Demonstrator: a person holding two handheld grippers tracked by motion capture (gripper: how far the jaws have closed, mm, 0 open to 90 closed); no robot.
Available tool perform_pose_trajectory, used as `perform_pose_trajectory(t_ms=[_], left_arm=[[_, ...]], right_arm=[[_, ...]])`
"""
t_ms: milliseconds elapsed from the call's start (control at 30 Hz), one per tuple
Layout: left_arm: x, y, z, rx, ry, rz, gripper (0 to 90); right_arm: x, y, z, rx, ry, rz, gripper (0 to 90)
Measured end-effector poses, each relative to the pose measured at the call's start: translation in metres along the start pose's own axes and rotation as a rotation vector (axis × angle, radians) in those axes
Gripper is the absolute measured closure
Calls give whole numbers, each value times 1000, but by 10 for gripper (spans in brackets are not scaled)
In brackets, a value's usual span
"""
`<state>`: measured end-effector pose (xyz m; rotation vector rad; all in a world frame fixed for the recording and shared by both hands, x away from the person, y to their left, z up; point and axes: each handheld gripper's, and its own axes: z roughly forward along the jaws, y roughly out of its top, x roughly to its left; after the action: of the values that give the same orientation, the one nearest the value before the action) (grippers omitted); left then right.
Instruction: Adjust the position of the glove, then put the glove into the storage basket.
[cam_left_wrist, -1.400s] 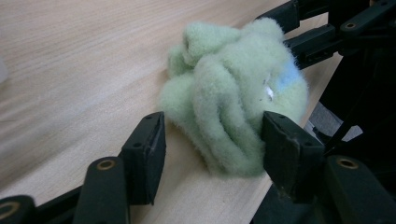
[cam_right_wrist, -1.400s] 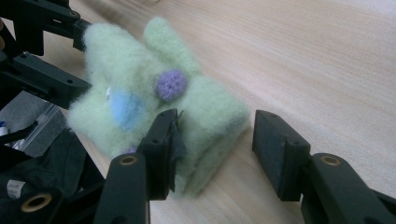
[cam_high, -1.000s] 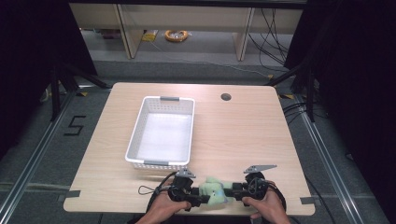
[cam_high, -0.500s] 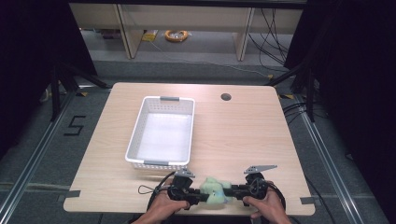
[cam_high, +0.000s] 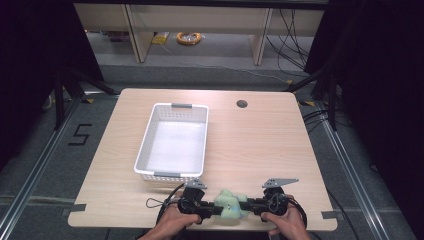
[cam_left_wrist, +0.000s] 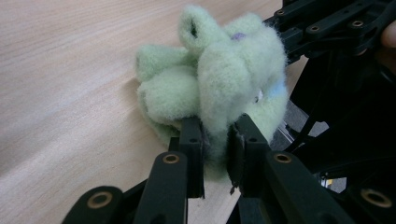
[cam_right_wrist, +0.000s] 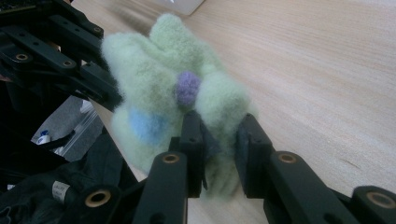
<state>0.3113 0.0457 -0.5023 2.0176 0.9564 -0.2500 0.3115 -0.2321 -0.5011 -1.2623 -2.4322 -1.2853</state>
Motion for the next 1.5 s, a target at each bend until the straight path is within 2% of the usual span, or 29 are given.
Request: perform_pose_trajectory(t_ms=[67,100,133,233,267,333,367,400,500,633,667,733,800,833,867,900,967,1000,1033,1067,1100,1133,1167,1200,1233,1300,1400,1433,1500], left_arm=[[2,0,0,-21,-26,-2,763],[2,0,-1,-23,-31,-6,763],[2,0,-1,-23,-41,-9,763],[0,0,-2,-26,-30,-5,763],[0,1,-2,-30,-33,2,763],[-1,1,-4,-27,-27,12,763],[-2,0,-3,-48,-15,10,763],[-2,1,-5,-27,-13,20,763],[-3,2,-8,-37,-26,26,762],[-4,5,-15,-52,-24,38,762],[-5,6,-17,-52,-27,48,763],[-6,8,-21,-59,-25,58,762],[-7,10,-23,-79,-9,64,763],[-6,12,-25,-77,-20,64,762],[-6,13,-26,-79,-8,68,762],[-4,14,-28,-78,-19,70,762],[-5,16,-30,-81,-9,72,762],[-4,17,-32,-76,-11,76,762],[-4,19,-34,-79,-14,84,762],[-4,20,-36,-78,-5,91,762],[-4,22,-38,-80,-6,92,762],[-5,23,-41,-83,9,90,762],[-4,25,-44,-81,6,100,761],[-3,26,-47,-81,13,102,761],[-3,28,-49,-87,13,94,761],[0,31,-55,-83,20,104,761],[2,35,-64,-85,22,93,761],[2,36,-68,-91,36,88,761],[5,40,-76,-91,38,91,761]], right_arm=[[1,0,0,-3,2,-1,756],[3,0,0,-1,14,25,756],[4,0,1,-2,21,23,756],[4,1,0,-11,15,10,756],[5,1,-1,-7,18,23,756],[4,2,-2,-15,2,-13,756],[8,2,-2,-11,15,28,756],[8,3,-3,-10,4,8,755],[9,6,-4,-24,-1,-28,755],[16,11,-6,-26,-2,-22,755],[15,13,-7,-36,-15,-58,755],[19,16,-8,-37,9,-28,755],[20,19,-9,-41,7,-35,755],[19,20,-10,-52,-13,-57,755],[22,21,-10,-47,7,-27,755],[21,23,-10,-54,0,-51,755],[21,27,-11,-54,-7,-67,755],[23,28,-10,-55,5,-52,755],[22,31,-10,-56,-2,-72,755],[25,32,-9,-59,3,-41,755],[23,35,-9,-60,-10,-74,755],[26,36,-8,-67,8,-45,755],[25,39,-8,-70,3,-69,755],[28,41,-7,-72,9,-51,755],[28,45,-8,-71,-9,-83,755],[32,51,-7,-76,9,-77,755],[37,63,-4,-67,10,-87,755],[36,67,-4,-66,-9,-119,755],[41,75,-1,-67,13,-94,755]])
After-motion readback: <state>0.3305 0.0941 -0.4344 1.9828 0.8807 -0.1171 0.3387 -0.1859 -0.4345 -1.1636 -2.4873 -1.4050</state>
